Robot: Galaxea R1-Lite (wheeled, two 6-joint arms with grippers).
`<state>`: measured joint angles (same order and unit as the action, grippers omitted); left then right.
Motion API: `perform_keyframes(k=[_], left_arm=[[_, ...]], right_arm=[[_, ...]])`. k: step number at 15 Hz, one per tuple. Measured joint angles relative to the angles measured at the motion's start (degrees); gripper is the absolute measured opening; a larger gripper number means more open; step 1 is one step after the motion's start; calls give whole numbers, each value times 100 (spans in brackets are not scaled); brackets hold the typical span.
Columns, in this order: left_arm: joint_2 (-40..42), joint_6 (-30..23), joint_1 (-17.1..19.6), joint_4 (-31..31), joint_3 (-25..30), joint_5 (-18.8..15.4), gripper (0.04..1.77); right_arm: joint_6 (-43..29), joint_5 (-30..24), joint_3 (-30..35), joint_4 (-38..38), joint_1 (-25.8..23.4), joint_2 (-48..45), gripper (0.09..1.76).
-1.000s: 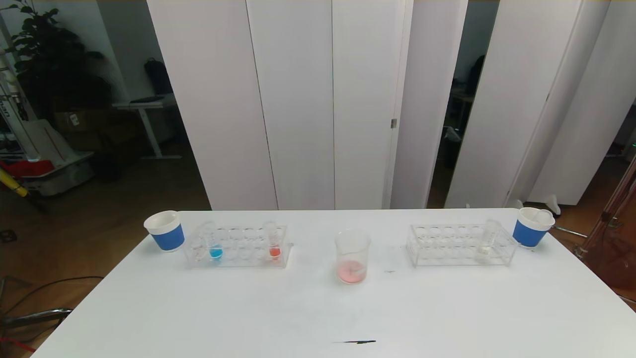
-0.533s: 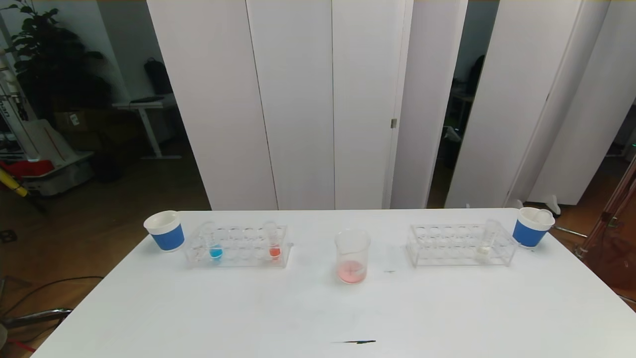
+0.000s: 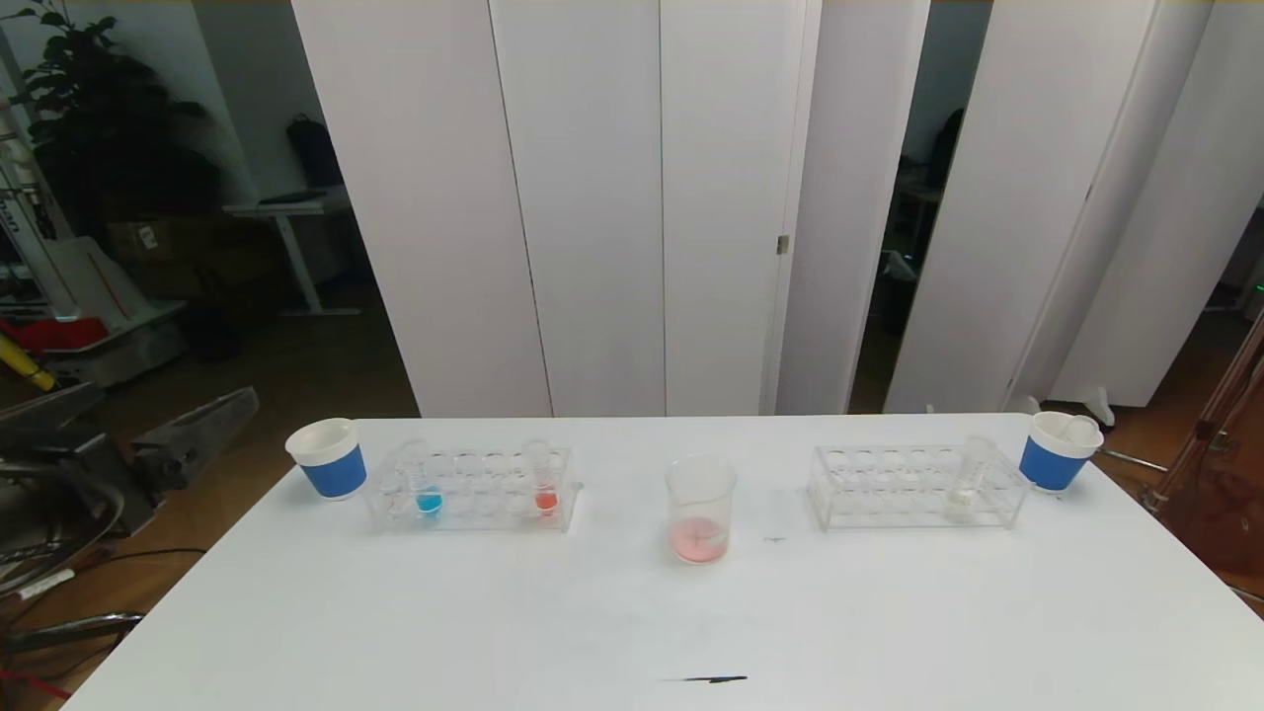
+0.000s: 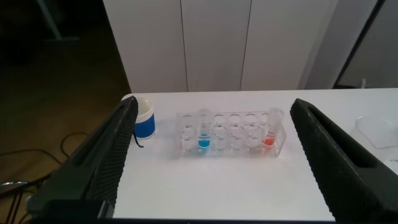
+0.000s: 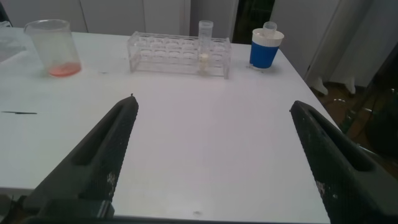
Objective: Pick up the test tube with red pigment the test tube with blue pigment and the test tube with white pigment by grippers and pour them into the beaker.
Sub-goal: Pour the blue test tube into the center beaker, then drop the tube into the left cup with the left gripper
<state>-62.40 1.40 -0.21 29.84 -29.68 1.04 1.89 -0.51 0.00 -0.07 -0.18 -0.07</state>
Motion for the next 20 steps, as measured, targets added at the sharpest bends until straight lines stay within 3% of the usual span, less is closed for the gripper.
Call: perform_keyframes(k=[4, 10, 14, 20], left_arm=[[-1742, -6, 72, 1340, -35, 201, 175], [-3851, -77, 199, 3252, 627, 152, 175], [-4570, -379, 169, 3576, 667, -268, 175], [-5388, -752, 158, 3840, -135, -260, 175]], right_arm=[[1, 0, 0, 0, 0, 0, 175], [1, 5, 0, 0, 0, 0, 175], [1, 0, 0, 0, 0, 0, 175], [1, 0, 0, 0, 0, 0, 175]])
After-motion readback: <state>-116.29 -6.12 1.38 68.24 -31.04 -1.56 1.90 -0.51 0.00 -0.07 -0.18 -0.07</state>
